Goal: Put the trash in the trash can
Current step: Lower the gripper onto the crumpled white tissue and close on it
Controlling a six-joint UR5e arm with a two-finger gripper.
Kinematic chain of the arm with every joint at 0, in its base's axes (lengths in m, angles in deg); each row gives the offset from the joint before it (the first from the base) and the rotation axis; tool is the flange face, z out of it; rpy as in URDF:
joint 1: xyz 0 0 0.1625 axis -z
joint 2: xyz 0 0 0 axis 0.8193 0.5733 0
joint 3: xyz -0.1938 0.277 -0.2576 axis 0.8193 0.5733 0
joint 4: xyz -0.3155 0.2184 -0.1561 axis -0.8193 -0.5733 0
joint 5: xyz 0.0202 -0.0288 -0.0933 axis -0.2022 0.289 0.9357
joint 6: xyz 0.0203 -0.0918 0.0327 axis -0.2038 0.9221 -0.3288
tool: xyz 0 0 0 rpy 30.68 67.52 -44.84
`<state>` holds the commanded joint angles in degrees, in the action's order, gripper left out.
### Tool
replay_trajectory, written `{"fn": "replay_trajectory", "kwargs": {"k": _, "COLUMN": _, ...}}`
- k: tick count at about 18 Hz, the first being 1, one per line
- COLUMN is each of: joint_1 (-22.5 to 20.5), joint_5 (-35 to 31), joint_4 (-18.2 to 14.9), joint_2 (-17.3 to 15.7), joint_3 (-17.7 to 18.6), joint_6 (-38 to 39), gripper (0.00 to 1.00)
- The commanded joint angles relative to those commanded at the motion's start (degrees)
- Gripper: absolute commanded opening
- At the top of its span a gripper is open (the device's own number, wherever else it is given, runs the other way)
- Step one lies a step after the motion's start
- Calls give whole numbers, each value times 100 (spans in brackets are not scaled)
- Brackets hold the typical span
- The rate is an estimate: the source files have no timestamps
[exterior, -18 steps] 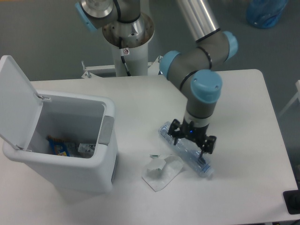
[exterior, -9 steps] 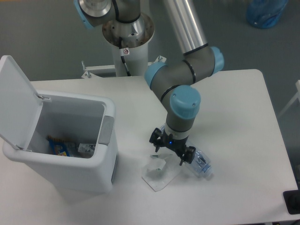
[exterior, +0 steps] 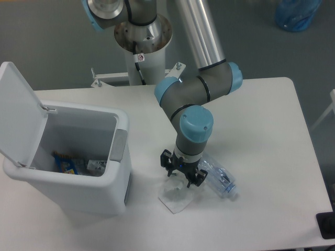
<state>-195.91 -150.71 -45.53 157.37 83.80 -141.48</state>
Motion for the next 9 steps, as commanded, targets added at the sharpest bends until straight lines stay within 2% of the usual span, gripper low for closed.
{"fn": "replay_trajectory", "kwargs": {"k": 2, "joint_1": 0, "joint_5": 9, "joint_4": 0, "joint_2": -17, "joint_3": -35, "joint_6": 79, "gripper": 0}}
{"fn": "replay_trajectory", "kwargs": {"k": 9, "joint_1": -9, "joint_5": 53, "joint_4": 0, "joint_2": -97, "joint_3": -158, "joint_6": 97, "gripper": 0}}
